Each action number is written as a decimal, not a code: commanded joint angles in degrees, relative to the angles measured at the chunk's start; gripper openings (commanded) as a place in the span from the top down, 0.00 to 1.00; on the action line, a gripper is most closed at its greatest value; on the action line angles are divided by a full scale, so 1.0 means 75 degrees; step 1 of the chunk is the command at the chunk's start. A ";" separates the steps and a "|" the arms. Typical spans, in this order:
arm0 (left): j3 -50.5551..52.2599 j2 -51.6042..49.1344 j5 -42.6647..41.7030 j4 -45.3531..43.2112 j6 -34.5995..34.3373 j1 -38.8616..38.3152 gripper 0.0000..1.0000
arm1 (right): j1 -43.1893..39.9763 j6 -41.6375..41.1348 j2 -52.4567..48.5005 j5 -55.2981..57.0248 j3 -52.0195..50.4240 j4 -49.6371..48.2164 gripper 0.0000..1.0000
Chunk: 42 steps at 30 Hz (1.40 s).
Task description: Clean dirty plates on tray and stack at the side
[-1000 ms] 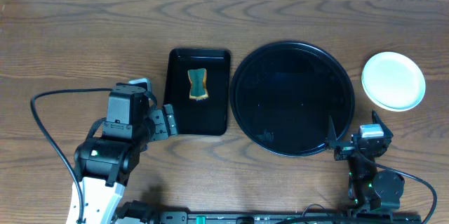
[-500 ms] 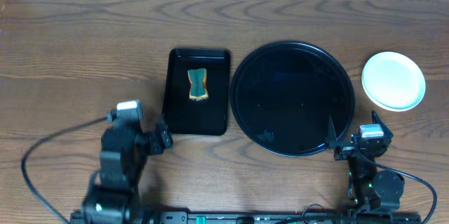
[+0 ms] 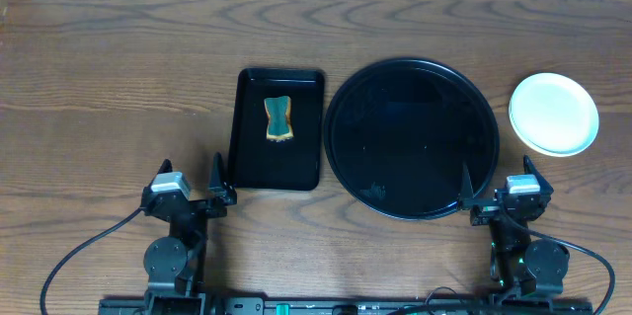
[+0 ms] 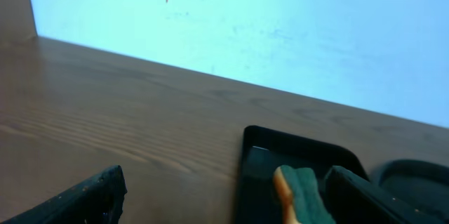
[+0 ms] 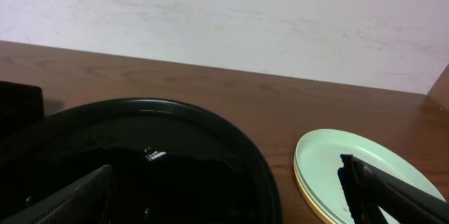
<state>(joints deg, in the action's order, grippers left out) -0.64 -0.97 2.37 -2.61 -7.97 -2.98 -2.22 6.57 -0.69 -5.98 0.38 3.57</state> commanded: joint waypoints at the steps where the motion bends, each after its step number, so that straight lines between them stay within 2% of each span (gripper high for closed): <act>1: 0.0055 0.0117 0.0087 0.0490 0.0659 0.0052 0.08 | 0.0152 0.0047 0.0032 -0.0038 -0.0009 0.0017 0.01; 3: 0.0052 0.0111 0.0000 0.0892 0.0629 0.0052 0.08 | 0.0152 0.0044 0.0032 -0.0038 -0.0009 0.0017 0.01; 42: 0.0050 0.0085 -0.0111 0.0895 0.0632 0.0052 0.08 | 0.0152 0.0047 0.0032 -0.0038 -0.0009 0.0017 0.01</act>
<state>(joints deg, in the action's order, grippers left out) -1.10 -0.60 1.23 1.48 -4.19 -2.98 -2.22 6.57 -0.69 -5.98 0.38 3.55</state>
